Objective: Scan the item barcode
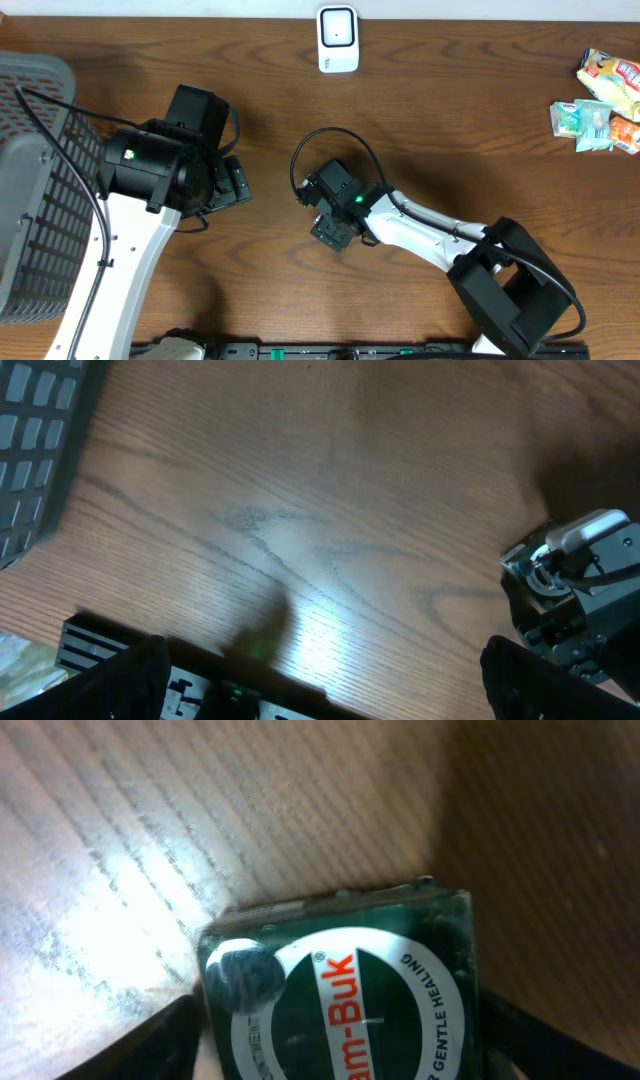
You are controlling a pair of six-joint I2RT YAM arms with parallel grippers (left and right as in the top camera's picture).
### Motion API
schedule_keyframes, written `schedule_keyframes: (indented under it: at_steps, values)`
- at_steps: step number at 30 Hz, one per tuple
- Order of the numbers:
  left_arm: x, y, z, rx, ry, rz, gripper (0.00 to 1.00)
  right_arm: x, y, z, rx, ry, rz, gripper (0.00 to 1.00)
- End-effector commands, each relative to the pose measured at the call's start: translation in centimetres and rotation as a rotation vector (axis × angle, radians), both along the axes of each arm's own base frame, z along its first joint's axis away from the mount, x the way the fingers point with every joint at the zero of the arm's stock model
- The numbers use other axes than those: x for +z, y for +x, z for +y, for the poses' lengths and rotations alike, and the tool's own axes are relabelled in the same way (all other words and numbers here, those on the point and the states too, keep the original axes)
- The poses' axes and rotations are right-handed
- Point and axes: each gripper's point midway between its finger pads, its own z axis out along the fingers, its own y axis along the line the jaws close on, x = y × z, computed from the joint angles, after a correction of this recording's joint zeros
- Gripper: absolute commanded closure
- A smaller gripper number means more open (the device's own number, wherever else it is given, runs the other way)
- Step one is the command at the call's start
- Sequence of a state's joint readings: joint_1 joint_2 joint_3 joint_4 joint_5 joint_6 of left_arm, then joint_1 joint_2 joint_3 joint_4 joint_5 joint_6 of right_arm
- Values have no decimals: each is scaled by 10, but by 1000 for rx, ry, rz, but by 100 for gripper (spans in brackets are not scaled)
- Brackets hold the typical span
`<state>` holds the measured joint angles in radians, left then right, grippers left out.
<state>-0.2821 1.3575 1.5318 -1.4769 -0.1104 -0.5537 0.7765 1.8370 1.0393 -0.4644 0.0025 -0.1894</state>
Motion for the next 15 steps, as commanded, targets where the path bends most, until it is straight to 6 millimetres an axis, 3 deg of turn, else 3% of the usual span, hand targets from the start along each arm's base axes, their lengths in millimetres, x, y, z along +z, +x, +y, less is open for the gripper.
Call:
schedule_keyframes:
  at_steps: [1, 11, 15]
  values:
    - [2, 0, 2, 14, -1, -8, 2, -14, -11, -13, -5, -53, 36, 26]
    - [2, 0, 2, 14, -1, -8, 3, -17, -22, -24, -18, -95, 83, 25]
    - [2, 0, 2, 14, -1, -8, 2, -17, -20, -23, -19, -90, 78, 30]
